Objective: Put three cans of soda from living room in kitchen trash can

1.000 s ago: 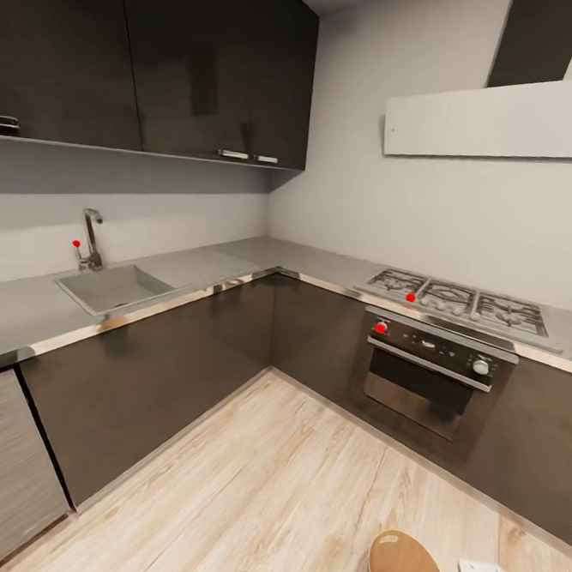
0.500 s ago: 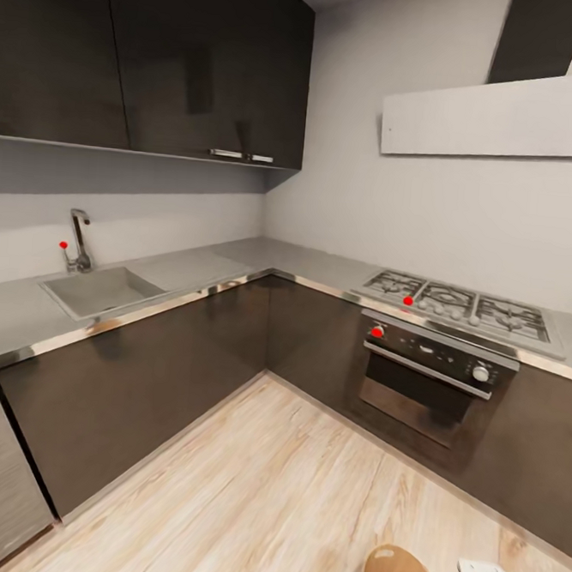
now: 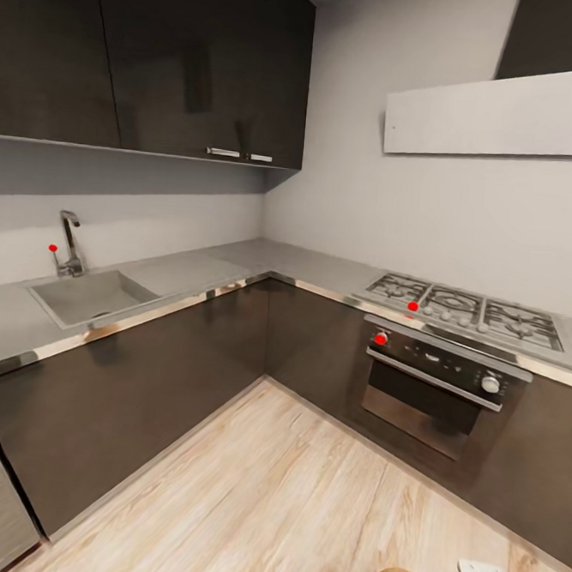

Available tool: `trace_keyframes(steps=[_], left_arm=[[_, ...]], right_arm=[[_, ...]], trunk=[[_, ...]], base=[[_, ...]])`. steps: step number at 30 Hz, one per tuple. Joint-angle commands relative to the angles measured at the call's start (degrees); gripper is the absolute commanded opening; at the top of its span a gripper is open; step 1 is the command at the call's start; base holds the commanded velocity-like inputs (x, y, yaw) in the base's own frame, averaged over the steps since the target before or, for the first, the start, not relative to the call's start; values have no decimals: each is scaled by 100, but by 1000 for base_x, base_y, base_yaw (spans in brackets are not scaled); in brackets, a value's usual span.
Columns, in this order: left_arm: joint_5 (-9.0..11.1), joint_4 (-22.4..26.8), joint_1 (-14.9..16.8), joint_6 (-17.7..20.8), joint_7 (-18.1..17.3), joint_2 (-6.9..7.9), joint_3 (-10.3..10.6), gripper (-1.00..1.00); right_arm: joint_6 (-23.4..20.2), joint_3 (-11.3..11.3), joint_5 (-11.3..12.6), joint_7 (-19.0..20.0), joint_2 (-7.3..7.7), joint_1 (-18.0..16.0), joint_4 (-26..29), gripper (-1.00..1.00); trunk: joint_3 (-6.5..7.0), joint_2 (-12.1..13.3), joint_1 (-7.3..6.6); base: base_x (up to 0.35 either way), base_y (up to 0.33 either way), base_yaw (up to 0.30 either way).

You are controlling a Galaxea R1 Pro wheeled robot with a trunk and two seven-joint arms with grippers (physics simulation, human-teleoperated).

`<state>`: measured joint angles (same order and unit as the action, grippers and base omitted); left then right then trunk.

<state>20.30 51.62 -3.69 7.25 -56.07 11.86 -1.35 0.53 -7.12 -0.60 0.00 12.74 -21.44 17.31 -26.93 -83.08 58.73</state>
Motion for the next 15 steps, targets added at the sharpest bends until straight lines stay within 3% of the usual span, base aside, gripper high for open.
trace_keyframes(steps=[1,15], left_arm=[[0,-1,0,1,0,0,1,100],[0,-3,0,-4,9,0,3,100]], right_arm=[[0,0,0,0,0,0,0,100],[0,0,-2,0,0,0,0,100]], trunk=[[0,0,0],[0,0,0]], base=[[105,0,0],[24,0,0]])
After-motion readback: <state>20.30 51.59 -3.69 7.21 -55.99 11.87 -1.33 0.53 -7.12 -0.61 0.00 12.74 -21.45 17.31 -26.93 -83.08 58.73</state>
